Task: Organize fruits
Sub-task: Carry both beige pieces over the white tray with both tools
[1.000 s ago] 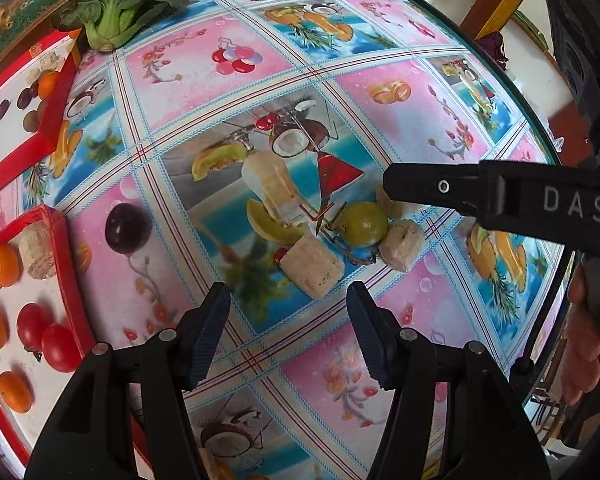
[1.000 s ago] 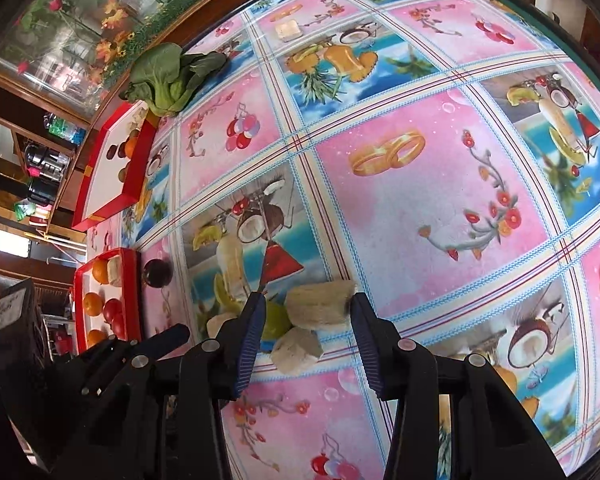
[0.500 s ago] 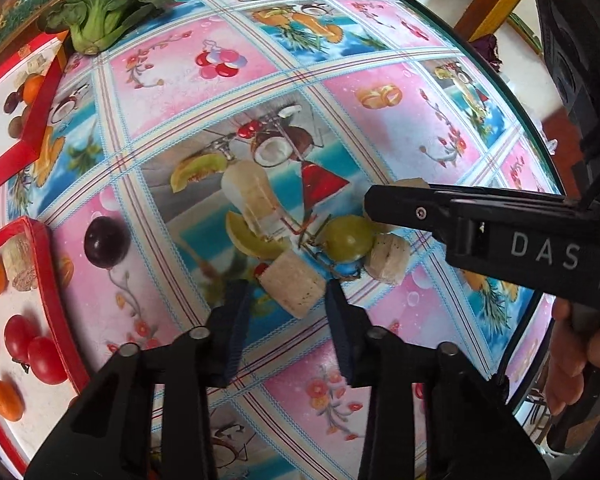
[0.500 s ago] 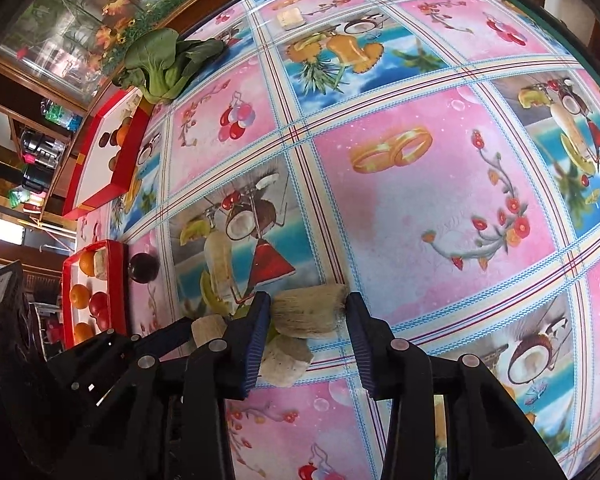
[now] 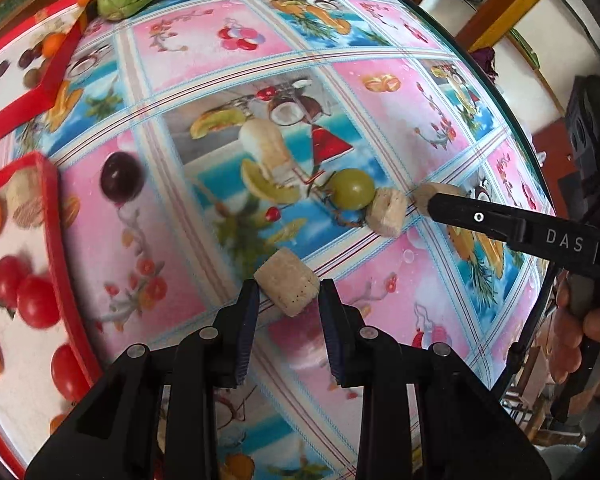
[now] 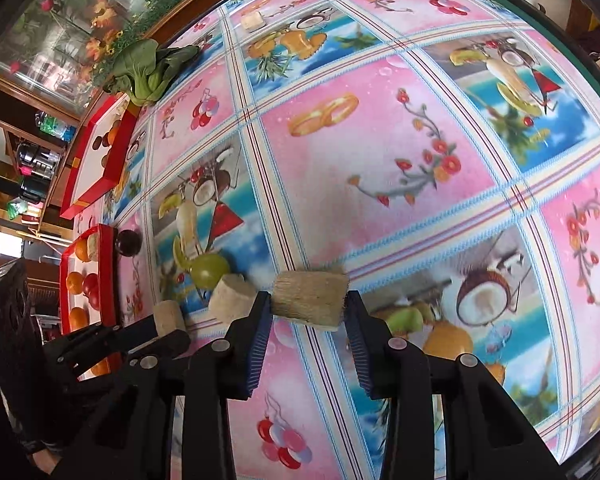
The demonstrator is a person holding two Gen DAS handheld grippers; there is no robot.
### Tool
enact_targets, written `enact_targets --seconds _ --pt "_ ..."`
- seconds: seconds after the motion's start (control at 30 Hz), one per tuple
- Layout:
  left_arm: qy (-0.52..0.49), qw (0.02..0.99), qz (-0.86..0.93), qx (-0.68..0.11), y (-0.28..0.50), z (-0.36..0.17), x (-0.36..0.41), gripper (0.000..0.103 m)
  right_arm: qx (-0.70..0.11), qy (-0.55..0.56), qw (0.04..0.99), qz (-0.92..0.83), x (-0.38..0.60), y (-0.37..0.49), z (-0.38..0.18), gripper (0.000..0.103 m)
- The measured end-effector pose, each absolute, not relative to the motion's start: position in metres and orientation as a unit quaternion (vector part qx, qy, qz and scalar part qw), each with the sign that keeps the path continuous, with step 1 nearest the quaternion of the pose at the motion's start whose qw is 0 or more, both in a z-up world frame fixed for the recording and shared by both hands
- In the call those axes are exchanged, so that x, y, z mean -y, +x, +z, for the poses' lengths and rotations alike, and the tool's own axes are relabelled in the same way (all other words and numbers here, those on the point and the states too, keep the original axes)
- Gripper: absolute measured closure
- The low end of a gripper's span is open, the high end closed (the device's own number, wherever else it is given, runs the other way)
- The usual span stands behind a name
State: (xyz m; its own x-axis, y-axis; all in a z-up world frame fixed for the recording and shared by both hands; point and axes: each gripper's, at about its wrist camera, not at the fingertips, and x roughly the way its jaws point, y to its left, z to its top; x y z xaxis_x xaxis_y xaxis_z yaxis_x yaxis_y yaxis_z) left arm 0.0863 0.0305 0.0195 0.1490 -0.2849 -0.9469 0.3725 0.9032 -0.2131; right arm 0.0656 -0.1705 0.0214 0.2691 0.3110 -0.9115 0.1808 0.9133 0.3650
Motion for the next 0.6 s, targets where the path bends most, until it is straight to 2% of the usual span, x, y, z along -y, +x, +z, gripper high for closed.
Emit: enact_targets --seconds 0.23,0.6 --pt "0.007 0.769 -0.214 -0.602 0.084 0.038 -0.045 0.075 -0.593 0.217 0.774 0.046 0.171 0.06 0.032 0.066" --pt "0.031 0.783 -0.189 -0.591 0.066 0.057 -0.068 0.075 -0.583 0.176 0.789 0.083 0.131 0.046 0.055 0.066"
